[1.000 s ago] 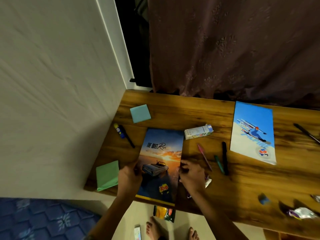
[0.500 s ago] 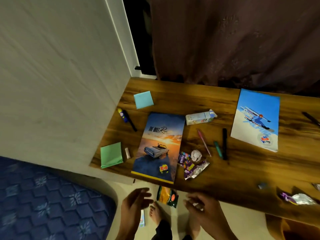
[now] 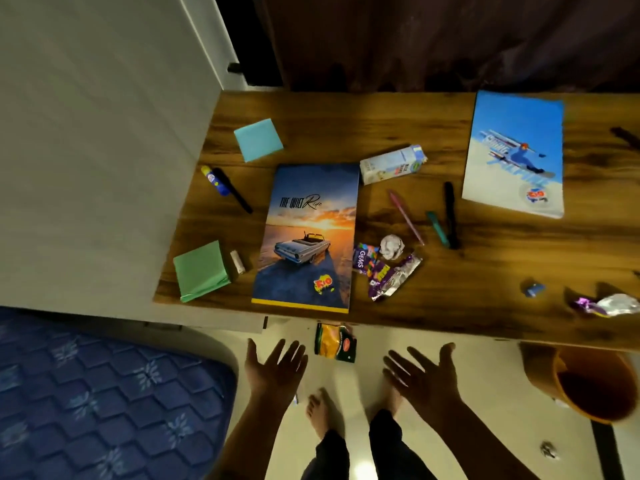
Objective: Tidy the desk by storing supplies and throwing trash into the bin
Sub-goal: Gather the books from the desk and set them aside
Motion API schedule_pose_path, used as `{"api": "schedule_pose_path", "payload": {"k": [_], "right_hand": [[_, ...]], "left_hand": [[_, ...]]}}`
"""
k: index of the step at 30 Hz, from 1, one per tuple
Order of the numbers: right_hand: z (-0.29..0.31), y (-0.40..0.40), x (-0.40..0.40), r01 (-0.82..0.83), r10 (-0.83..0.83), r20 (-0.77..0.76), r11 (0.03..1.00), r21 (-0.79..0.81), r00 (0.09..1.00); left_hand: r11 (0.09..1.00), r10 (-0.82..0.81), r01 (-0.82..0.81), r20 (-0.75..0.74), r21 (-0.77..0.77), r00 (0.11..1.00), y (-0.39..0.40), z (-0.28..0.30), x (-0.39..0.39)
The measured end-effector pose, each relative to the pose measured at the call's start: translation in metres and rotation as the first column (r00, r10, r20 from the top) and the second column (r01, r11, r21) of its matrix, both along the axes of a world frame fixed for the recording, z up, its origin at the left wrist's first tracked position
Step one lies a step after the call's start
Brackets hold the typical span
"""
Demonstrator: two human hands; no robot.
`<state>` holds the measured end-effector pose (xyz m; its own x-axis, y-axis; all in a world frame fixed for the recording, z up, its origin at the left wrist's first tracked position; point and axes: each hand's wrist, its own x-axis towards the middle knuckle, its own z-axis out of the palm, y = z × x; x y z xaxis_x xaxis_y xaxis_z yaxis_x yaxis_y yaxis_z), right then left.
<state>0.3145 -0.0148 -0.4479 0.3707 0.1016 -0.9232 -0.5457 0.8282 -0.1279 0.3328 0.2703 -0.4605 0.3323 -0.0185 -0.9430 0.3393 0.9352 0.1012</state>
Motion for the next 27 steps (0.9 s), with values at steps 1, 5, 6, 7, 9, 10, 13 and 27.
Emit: {"api": "schedule_pose_path", "payload": {"k": [1,5,6,7,9,10,13,27], "right_hand": [[-0.012,0.007,0.006,0.097,-0.097,0.004,0.995,-0.009,0.995],[-0.041,0.03,0.036,0.268,-0.268,0.021,0.963,-0.025,0.963],[-0.046,0.033,0.04,0.304,-0.303,0.04,0.953,-0.009,0.952],[-0.049,0.035,0.041,0.348,-0.348,0.058,0.937,0.012,0.936],[-0.055,0.039,0.043,0.404,-0.41,0.099,0.911,0.077,0.906],[-0.058,0.041,0.042,0.424,-0.434,0.112,0.9,0.105,0.894],[-0.059,0.045,0.044,0.463,-0.479,0.131,0.876,0.132,0.868],[-0.052,0.05,0.041,0.451,-0.468,0.132,0.881,0.143,0.874]], "left_hand": [[1.0,-0.021,0.021,0.0,-0.008,1.0,0.002,-0.005,0.01],[0.993,-0.121,0.121,0.041,-0.009,0.992,0.008,-0.023,0.038],[0.992,-0.125,0.125,0.065,0.001,0.99,0.009,-0.027,0.043],[0.993,-0.12,0.12,0.086,0.006,0.989,0.011,-0.032,0.047],[0.997,-0.08,0.082,0.135,-0.008,0.988,0.014,-0.038,0.057],[0.998,-0.043,0.049,0.155,-0.034,0.987,0.015,-0.041,0.06],[0.995,0.012,0.007,0.19,-0.098,0.982,0.019,-0.049,0.067],[0.994,-0.036,0.063,0.275,-0.089,0.961,0.026,-0.055,0.066]]}}
